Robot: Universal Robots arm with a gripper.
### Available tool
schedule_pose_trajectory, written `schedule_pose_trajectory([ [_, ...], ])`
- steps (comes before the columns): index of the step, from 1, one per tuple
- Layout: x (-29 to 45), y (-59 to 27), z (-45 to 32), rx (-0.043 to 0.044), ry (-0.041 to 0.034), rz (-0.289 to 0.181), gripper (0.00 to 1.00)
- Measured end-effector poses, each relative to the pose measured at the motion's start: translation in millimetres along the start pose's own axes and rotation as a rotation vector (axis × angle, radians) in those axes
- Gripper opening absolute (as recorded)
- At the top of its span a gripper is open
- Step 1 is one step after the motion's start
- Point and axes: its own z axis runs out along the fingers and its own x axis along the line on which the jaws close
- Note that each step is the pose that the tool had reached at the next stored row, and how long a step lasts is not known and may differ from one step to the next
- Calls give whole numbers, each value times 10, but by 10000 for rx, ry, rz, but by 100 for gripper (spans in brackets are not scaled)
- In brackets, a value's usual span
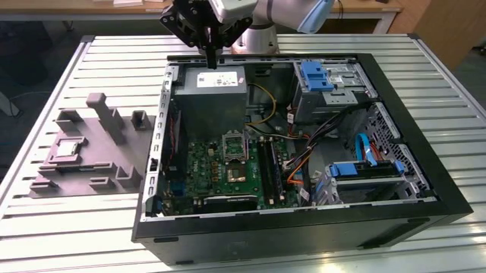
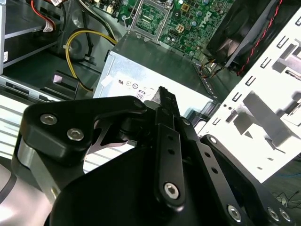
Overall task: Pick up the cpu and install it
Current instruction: 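Reach for the cpu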
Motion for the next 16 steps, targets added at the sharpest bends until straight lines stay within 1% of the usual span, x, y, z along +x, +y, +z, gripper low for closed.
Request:
schedule_pose_trajectory([
  [15, 29, -2, 1, 0, 0, 0, 11],
  [16, 90, -7, 11, 0, 0, 0, 11],
])
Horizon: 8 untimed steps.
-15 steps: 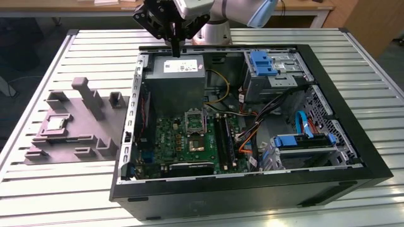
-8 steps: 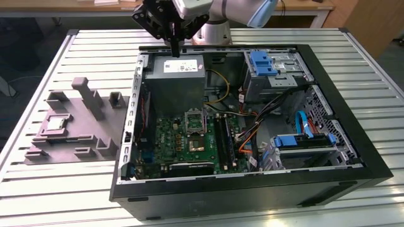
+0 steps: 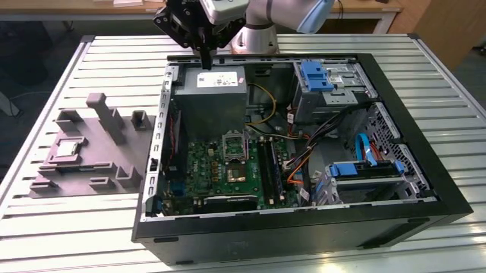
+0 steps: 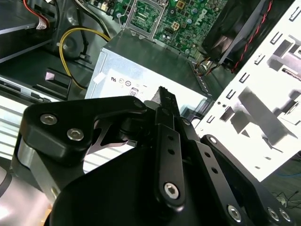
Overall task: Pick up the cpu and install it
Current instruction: 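Reach for the cpu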
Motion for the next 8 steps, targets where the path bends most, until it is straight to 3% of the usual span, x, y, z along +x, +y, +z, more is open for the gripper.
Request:
schedule_pose_trajectory([
  [8, 39, -3, 13, -1, 1, 0, 11],
])
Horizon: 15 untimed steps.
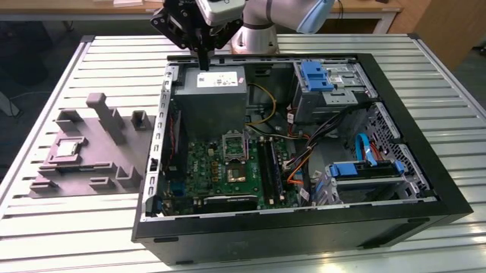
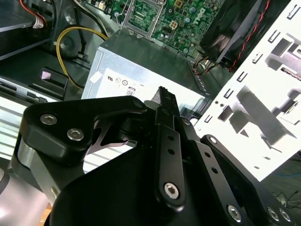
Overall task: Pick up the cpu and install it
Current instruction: 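Reach for the cpu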
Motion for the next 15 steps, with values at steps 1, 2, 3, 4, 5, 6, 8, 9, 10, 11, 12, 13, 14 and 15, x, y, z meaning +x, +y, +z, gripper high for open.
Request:
schedule_pose_trajectory([
  [1, 2, 0, 0, 0, 0, 0, 11],
  [2, 4, 0, 1, 0, -1, -1, 11],
  [3, 15, -1, 3, 1, 0, 0, 11],
  [4, 24, -2, 7, 1, 2, 0, 11],
  [5, 25, -3, 8, 1, 3, 0, 11],
  [6, 26, -3, 9, 1, 3, 0, 11],
  [8, 30, -3, 11, 1, 4, 0, 11],
  [9, 33, -3, 12, 1, 5, 1, 11],
  [10, 35, -3, 13, 1, 5, 0, 11],
  [11, 36, -3, 13, 1, 5, 0, 11],
  [12, 51, -5, 30, 5, 57, 2, 11],
  [13, 57, -6, 35, 5, 61, 3, 11],
  [14, 58, -6, 35, 5, 61, 2, 11],
  [15, 60, -6, 36, 4, 61, 2, 11],
])
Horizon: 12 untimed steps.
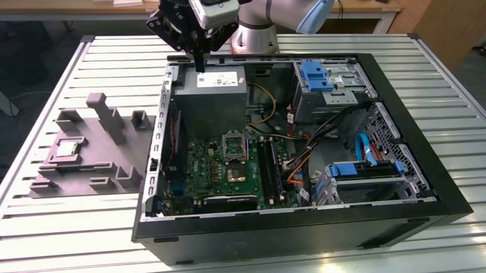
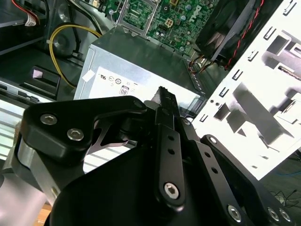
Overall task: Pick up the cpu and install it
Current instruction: 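Reach for the cpu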
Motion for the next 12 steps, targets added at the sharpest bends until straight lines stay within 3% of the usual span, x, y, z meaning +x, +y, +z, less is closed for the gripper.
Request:
schedule_pose_trajectory([
  [12, 66, -5, -1, 1, 0, 1, 11],
])
